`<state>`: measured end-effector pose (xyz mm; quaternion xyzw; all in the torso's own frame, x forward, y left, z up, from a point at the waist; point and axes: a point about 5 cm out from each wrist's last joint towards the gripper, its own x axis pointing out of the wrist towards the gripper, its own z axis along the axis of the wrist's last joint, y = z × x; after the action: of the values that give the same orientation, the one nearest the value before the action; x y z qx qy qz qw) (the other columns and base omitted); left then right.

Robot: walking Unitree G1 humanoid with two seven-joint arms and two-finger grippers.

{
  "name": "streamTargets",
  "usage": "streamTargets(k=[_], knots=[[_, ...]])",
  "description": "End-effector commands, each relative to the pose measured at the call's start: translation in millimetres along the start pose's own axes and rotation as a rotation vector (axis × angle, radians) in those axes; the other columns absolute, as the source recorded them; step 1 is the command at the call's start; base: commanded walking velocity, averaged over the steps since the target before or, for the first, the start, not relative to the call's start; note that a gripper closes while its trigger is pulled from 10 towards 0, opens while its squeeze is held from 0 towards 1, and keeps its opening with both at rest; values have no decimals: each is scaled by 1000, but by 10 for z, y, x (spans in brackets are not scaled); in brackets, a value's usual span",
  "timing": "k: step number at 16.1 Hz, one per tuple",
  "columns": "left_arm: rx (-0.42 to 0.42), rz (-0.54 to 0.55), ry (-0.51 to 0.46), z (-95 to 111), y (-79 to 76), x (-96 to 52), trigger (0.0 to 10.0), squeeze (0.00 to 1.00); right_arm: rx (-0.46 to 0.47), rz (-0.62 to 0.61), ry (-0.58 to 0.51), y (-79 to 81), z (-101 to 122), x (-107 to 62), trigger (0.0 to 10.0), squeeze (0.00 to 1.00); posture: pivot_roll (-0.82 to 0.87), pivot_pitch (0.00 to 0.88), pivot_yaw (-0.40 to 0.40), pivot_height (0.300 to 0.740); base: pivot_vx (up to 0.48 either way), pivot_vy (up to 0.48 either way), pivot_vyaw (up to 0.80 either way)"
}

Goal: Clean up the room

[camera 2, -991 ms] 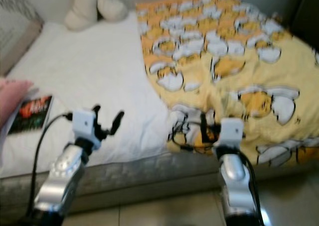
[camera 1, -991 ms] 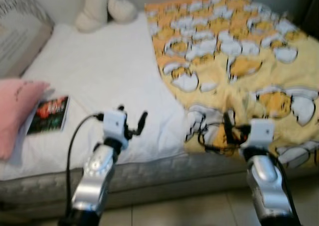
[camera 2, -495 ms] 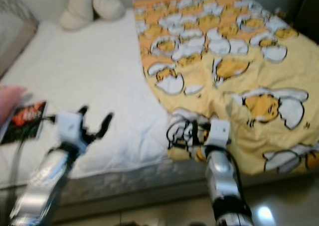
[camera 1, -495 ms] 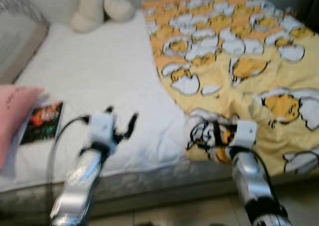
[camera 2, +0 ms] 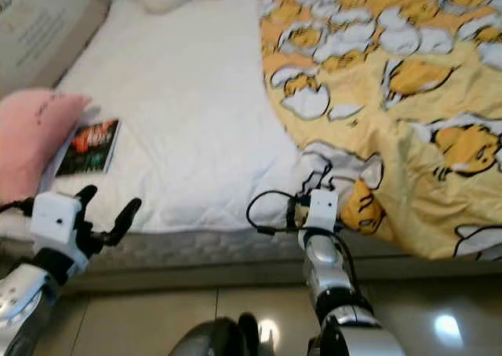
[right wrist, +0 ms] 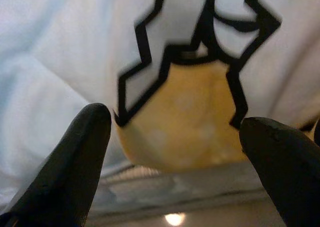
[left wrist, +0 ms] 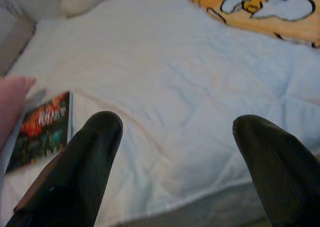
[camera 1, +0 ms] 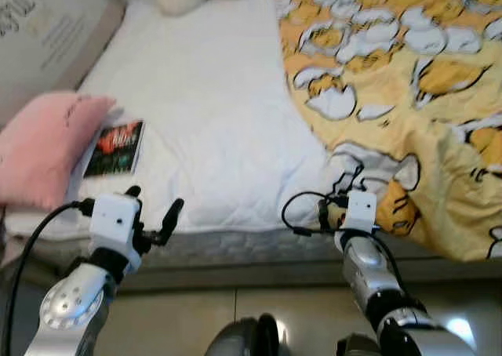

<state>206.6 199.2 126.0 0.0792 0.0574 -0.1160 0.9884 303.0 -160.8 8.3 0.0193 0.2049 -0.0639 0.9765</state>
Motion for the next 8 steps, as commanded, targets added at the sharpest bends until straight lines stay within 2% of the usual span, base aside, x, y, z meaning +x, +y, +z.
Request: streamTargets(k=[1, 2, 3, 4, 6, 8], knots=[[11, 11, 16, 15, 41, -51, 10000, 0, -3, -7, -20, 45, 34, 7, 10000, 0, 188, 229, 258, 740, 0, 0, 0], [8, 22, 29, 6, 51, -92, 10000, 0, -16, 11, -51, 60, 84, 15, 10000, 0, 194, 235, 247, 740, 0, 0, 0], [-4, 38, 36, 22, 60, -135, 10000, 0, -86, 95, -139, 169, 187, 4, 10000, 0, 194, 236, 241, 740, 0, 0, 0], [-8, 40, 38, 27, 57, -141, 10000, 0, -110, 111, -160, 195, 202, -4, 10000, 0, 194, 236, 241, 740, 0, 0, 0], [-33, 38, 54, 4, -11, -164, 10000, 0, -129, 94, -303, 167, 282, -88, 10000, 0, 165, 238, 233, 740, 0, 0, 0], [-50, 19, 56, -15, -78, -139, 10000, 0, -98, 25, -393, 50, 355, -163, 10000, 0, 137, 242, 237, 740, 0, 0, 0]])
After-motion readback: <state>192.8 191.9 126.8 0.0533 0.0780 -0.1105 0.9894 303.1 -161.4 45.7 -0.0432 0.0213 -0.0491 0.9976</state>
